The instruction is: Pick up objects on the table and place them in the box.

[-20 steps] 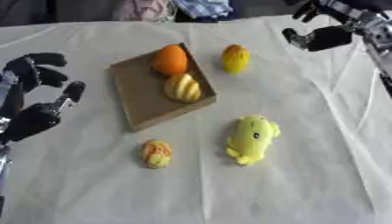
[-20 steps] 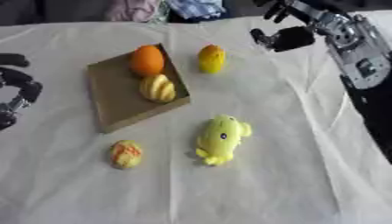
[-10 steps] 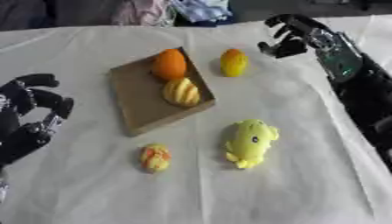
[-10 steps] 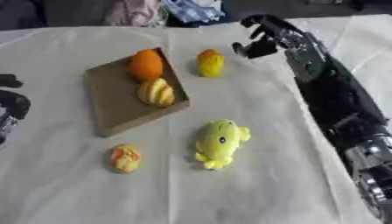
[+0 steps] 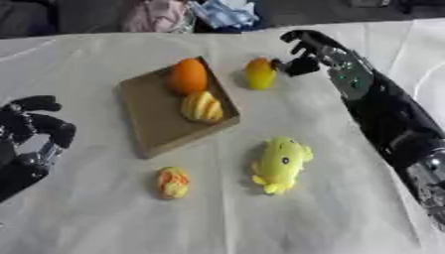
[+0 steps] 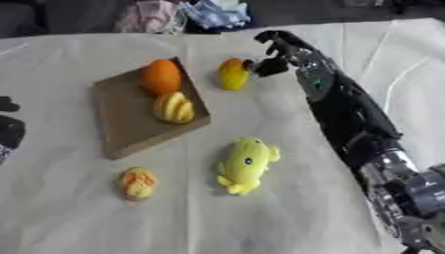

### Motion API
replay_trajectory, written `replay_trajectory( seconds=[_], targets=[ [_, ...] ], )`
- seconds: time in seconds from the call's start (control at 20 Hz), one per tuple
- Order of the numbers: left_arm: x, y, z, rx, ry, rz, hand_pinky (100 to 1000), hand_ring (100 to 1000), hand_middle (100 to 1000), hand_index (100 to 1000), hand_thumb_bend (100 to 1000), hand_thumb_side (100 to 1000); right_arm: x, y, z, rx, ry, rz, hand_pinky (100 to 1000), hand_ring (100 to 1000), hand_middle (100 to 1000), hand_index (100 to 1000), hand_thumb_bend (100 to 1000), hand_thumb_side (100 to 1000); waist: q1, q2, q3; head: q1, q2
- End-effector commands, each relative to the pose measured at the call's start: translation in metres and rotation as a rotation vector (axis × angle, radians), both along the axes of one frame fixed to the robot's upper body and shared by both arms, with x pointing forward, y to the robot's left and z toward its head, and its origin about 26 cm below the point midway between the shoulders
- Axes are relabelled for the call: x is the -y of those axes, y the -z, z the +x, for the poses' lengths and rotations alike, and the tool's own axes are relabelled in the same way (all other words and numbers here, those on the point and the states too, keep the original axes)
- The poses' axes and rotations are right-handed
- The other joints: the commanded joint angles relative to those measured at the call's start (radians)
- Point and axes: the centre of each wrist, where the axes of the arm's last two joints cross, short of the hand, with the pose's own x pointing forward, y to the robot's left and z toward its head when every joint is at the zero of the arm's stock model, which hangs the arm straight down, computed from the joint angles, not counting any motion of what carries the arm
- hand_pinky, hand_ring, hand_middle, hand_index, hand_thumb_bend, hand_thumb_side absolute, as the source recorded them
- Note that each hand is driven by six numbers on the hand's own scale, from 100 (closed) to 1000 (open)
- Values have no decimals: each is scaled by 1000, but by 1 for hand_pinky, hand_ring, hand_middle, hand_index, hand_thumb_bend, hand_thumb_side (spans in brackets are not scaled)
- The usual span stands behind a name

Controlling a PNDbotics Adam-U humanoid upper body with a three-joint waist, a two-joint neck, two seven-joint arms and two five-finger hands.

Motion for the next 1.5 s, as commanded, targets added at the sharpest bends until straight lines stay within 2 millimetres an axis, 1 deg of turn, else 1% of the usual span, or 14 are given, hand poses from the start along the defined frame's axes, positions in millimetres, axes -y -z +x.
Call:
replay_trajectory(
  seconds=[0.05, 0.15, 0.3, 0.45, 0.6, 0.75, 0.85, 1.1, 1.2, 1.3, 1.35, 1.4, 1.45, 1.5],
  targets=[
    [2, -7, -2, 28, 13, 9, 651, 631, 679, 788, 482, 461, -3, -12, 2, 12, -33, -15, 739, 783, 831, 899, 249, 343, -10, -9, 2, -5, -15],
    [1, -7, -2, 27, 13, 9, 651, 631, 679, 789, 481, 462, -3, -15, 2, 21, -52, -7, 736, 778, 831, 898, 229, 331, -9, -8, 1, -5, -16],
    [1, -7, -2, 24, 9, 11, 651, 631, 678, 789, 479, 462, -2, -26, 1, 80, -40, 18, 728, 771, 831, 897, 219, 331, -11, -9, 0, -6, -15],
    [0, -6, -2, 20, 2, 11, 650, 631, 678, 789, 476, 462, -3, -37, 0, 126, -54, 48, 725, 767, 823, 896, 228, 342, -13, -10, -4, -6, -15],
    [0, -5, -2, 17, -3, 12, 650, 631, 678, 789, 476, 462, -5, -44, -1, 136, -105, 64, 727, 767, 821, 901, 246, 360, -17, -12, -9, -5, -15],
    [-1, -5, -2, 17, -5, 14, 650, 631, 678, 790, 476, 463, -9, -44, -2, 77, -179, 0, 746, 779, 823, 909, 287, 367, -19, -14, -10, -5, -16],
    [-1, -5, -2, 17, -5, 13, 650, 631, 678, 790, 475, 464, -14, -41, -2, 23, -221, -67, 758, 790, 831, 915, 297, 363, -19, -14, -9, -5, -16],
    [0, -4, -2, 15, -1, 16, 651, 632, 679, 791, 476, 465, -25, -31, -1, -63, -272, -208, 774, 804, 837, 916, 299, 338, -18, -13, -6, -8, -18],
    [0, -4, -2, 16, 0, 18, 651, 632, 679, 789, 476, 466, -29, -27, -1, -84, -283, -251, 775, 803, 820, 901, 276, 303, -17, -12, -5, -8, -18],
    [0, -4, -2, 16, 0, 18, 651, 633, 679, 788, 475, 466, -30, -25, -1, -89, -283, -270, 766, 783, 769, 850, 253, 260, -17, -12, -4, -8, -19],
    [0, -4, -2, 15, 0, 18, 651, 633, 679, 788, 475, 466, -31, -25, -1, -81, -278, -269, 748, 753, 709, 768, 190, 235, -17, -12, -4, -8, -19],
    [0, -4, -2, 14, 1, 18, 651, 633, 679, 788, 475, 466, -31, -25, -1, -60, -269, -262, 741, 738, 668, 727, 218, 193, -17, -12, -4, -8, -19],
    [0, -4, -2, 13, 1, 18, 651, 633, 679, 788, 474, 466, -31, -25, -1, -36, -259, -254, 729, 719, 626, 678, 202, 156, -17, -12, -4, -8, -19],
    [0, -3, -2, 12, 1, 18, 651, 633, 678, 788, 474, 466, -31, -25, -2, -9, -249, -247, 722, 706, 602, 651, 184, 132, -17, -12, -5, -8, -18]
  ],
)
